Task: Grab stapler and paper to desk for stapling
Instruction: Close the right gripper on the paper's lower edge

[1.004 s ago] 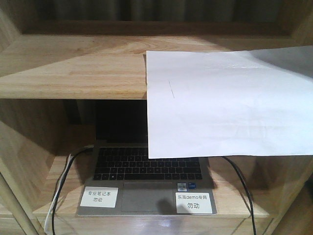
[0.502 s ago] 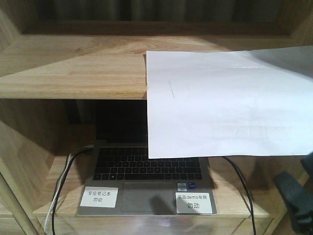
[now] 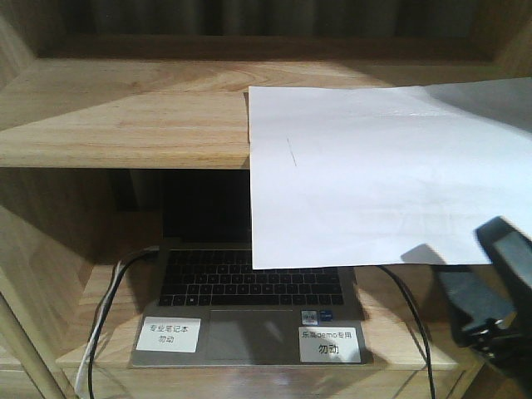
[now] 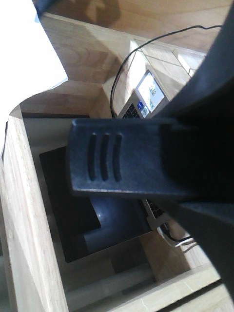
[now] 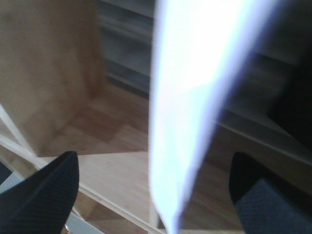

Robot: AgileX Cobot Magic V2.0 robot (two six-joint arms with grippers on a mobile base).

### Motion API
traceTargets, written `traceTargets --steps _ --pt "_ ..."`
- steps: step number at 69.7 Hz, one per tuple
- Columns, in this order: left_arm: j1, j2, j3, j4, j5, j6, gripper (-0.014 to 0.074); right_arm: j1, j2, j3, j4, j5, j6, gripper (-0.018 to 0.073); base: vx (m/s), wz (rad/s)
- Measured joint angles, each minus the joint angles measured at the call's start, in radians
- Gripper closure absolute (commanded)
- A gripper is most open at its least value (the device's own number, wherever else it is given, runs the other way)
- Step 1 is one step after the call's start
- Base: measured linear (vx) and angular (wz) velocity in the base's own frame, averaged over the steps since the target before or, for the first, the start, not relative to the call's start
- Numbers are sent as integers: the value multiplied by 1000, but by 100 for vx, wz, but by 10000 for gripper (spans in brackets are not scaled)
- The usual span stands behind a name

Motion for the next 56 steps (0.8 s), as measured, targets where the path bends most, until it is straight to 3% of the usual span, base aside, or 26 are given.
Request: traceTargets --steps 34,56 --pt "0 0 0 0 0 0 603 0 32 -32 99 -13 -64 -35 0 0" --pt "0 0 0 0 0 0 603 0 135 -133 99 -12 -71 -35 0 0"
